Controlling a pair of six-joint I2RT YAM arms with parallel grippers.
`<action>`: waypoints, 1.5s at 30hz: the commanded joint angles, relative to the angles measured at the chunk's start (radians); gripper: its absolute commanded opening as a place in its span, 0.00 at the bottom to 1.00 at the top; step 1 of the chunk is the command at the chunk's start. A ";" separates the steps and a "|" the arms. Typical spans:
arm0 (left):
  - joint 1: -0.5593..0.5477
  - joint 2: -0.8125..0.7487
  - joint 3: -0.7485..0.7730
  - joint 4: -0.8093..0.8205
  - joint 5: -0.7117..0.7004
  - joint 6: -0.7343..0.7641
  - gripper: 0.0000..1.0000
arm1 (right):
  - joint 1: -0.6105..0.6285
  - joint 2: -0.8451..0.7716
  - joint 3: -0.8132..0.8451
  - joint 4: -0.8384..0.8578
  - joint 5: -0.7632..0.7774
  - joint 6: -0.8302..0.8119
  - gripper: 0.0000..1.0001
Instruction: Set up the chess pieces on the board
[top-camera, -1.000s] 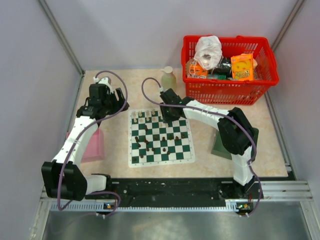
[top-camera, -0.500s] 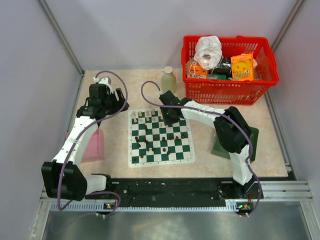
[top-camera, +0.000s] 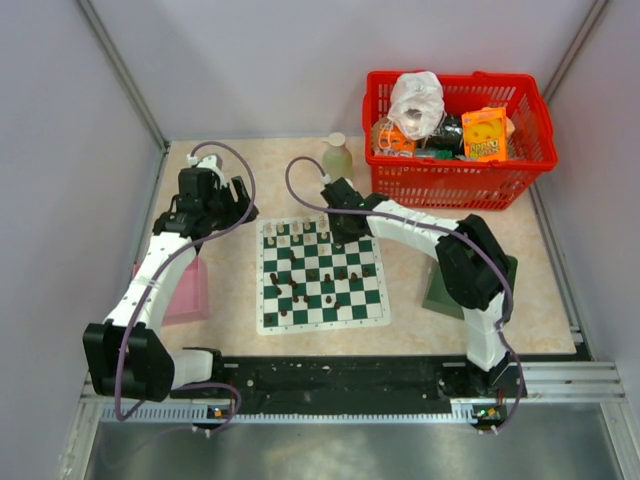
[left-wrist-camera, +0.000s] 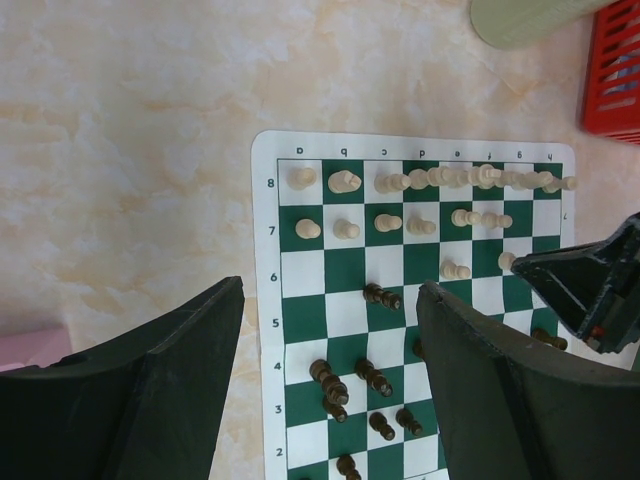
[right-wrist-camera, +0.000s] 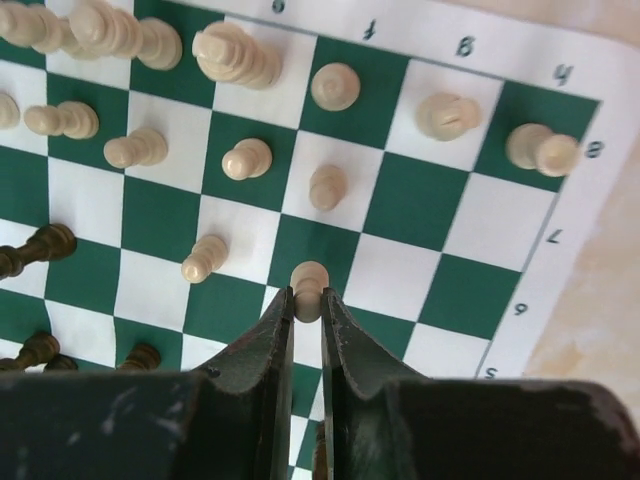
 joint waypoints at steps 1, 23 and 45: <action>0.004 -0.005 0.001 0.034 0.007 -0.003 0.75 | -0.043 -0.110 -0.016 0.019 0.066 0.002 0.09; 0.004 0.001 0.010 0.028 0.012 -0.003 0.75 | -0.100 0.027 0.037 0.065 0.045 -0.020 0.11; 0.006 0.000 -0.003 0.033 0.013 0.000 0.75 | -0.100 -0.002 0.044 0.063 0.028 -0.041 0.36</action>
